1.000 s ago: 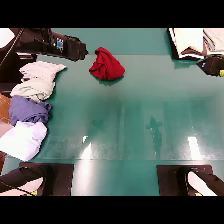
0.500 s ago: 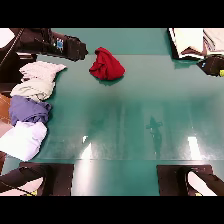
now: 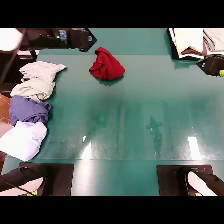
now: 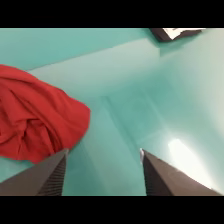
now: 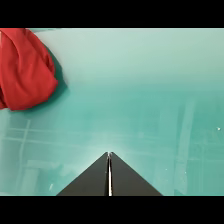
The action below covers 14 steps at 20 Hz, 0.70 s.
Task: Fold the shirts.
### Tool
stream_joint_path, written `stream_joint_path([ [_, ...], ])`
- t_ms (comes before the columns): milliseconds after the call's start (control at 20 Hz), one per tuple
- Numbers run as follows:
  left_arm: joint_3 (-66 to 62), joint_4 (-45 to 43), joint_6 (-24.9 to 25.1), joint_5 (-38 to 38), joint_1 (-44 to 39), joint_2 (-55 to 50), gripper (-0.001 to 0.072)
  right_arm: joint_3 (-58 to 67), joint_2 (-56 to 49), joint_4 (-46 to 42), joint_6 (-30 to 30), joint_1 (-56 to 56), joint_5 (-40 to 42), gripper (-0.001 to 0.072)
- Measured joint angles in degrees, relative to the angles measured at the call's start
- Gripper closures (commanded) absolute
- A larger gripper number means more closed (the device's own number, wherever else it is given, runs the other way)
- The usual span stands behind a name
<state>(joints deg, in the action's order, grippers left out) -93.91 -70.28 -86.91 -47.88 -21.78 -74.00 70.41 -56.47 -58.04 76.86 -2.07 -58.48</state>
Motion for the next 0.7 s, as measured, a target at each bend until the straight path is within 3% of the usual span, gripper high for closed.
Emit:
stream_joint_path([
  [400, 0.0, 1.8, -0.1, 11.1, 0.6, -22.2, 0.0159, 0.0, 0.0, 0.0, 0.0, 0.0, -0.3, 0.0696],
  [700, -5.7, 4.3, 0.2, 13.7, 0.8, -34.4, 0.0160, 0.0, 0.0, 0.0, 0.0, 0.0, -0.4, 0.0696],
])
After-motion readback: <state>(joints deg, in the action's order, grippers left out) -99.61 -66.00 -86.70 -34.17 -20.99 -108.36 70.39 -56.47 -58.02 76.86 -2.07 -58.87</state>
